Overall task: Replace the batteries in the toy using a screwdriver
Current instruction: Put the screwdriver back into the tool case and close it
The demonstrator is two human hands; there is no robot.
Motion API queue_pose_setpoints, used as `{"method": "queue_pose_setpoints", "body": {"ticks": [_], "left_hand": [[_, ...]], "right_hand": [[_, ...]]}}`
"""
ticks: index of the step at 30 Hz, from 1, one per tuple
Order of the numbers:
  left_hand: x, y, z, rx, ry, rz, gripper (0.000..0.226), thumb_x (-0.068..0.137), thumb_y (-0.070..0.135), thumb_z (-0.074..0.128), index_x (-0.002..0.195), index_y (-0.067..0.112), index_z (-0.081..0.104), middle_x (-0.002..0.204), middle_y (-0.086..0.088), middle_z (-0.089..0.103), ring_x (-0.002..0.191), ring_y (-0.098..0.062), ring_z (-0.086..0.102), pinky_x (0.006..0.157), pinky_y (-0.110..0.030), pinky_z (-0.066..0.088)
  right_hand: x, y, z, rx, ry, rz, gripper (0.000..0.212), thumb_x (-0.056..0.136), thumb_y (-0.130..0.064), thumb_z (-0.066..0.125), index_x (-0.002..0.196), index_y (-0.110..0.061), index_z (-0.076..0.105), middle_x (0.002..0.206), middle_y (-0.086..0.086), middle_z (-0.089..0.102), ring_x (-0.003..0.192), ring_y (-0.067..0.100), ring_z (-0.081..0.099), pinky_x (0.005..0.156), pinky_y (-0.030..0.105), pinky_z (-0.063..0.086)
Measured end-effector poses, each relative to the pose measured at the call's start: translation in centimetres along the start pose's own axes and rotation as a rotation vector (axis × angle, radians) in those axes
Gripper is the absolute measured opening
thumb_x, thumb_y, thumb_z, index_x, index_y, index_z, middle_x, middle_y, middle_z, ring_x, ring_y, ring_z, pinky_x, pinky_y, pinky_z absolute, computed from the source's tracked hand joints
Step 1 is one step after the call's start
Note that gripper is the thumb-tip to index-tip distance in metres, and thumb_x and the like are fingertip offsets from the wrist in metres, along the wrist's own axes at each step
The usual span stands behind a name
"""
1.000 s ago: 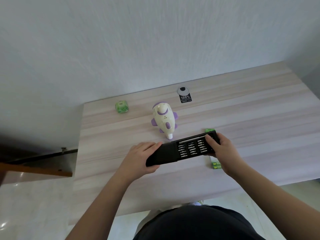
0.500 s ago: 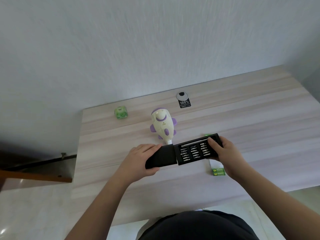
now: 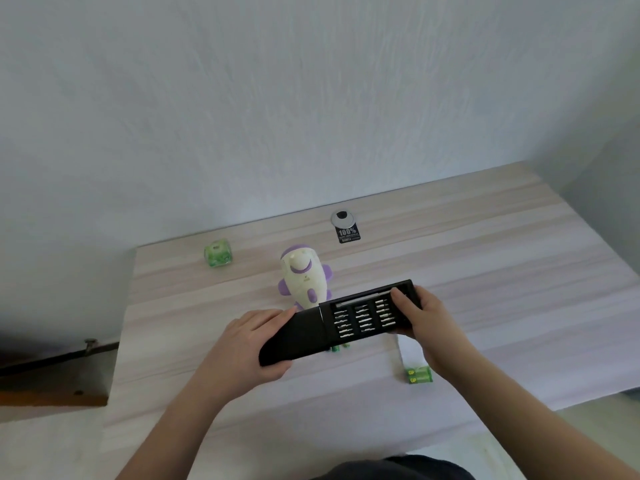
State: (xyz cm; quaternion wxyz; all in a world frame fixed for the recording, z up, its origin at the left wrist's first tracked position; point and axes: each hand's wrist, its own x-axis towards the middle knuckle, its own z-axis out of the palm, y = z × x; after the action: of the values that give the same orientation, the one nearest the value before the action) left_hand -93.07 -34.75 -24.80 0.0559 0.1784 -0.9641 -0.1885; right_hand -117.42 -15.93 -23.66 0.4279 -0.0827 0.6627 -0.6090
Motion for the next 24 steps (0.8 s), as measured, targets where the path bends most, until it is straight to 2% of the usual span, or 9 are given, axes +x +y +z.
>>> {"method": "queue_pose_setpoints", "body": {"ticks": [8,13,18,24], "left_hand": [[2.0,0.3,-3.8,0.039,0.045,0.011,0.076,0.076,0.054,0.059,0.146,0.034,0.036,0.137,0.019,0.048,0.121,-0.006,0.047,0.098,-0.029,0.041],[3.1,0.4,-6.7,0.058,0.104,0.030,0.076,0.075,0.052,0.062,0.144,0.032,0.039,0.134,0.016,0.052,0.117,-0.010,0.051,0.095,-0.029,0.042],[3.2,1.0,-8.4,0.065,0.131,0.020,0.074,0.075,0.052,0.059,0.143,0.031,0.039,0.132,0.014,0.053,0.116,-0.007,0.048,0.092,-0.022,0.033],[2.7,1.6,-9.6,0.040,0.125,0.013,0.076,0.076,0.053,0.059,0.145,0.037,0.033,0.135,0.017,0.049,0.119,-0.002,0.043,0.096,-0.015,0.028]], "right_hand": [[0.2,-4.5,0.9,0.003,-0.013,-0.070,0.017,0.098,-0.017,0.053,0.103,-0.006,0.064,0.093,0.010,0.072,0.081,0.018,0.070,0.065,0.028,0.058],[-0.1,-7.4,1.7,-0.021,-0.004,-0.149,0.017,0.097,-0.019,0.054,0.103,-0.007,0.065,0.092,0.009,0.073,0.081,0.018,0.071,0.064,0.027,0.058],[-0.8,-9.1,2.3,-0.022,-0.011,-0.184,0.018,0.097,-0.019,0.054,0.104,-0.007,0.066,0.093,0.010,0.073,0.083,0.019,0.071,0.065,0.027,0.058],[-1.6,-10.0,2.4,-0.026,-0.016,-0.206,0.018,0.096,-0.021,0.055,0.103,-0.009,0.067,0.092,0.009,0.074,0.084,0.020,0.071,0.066,0.027,0.058]]}}
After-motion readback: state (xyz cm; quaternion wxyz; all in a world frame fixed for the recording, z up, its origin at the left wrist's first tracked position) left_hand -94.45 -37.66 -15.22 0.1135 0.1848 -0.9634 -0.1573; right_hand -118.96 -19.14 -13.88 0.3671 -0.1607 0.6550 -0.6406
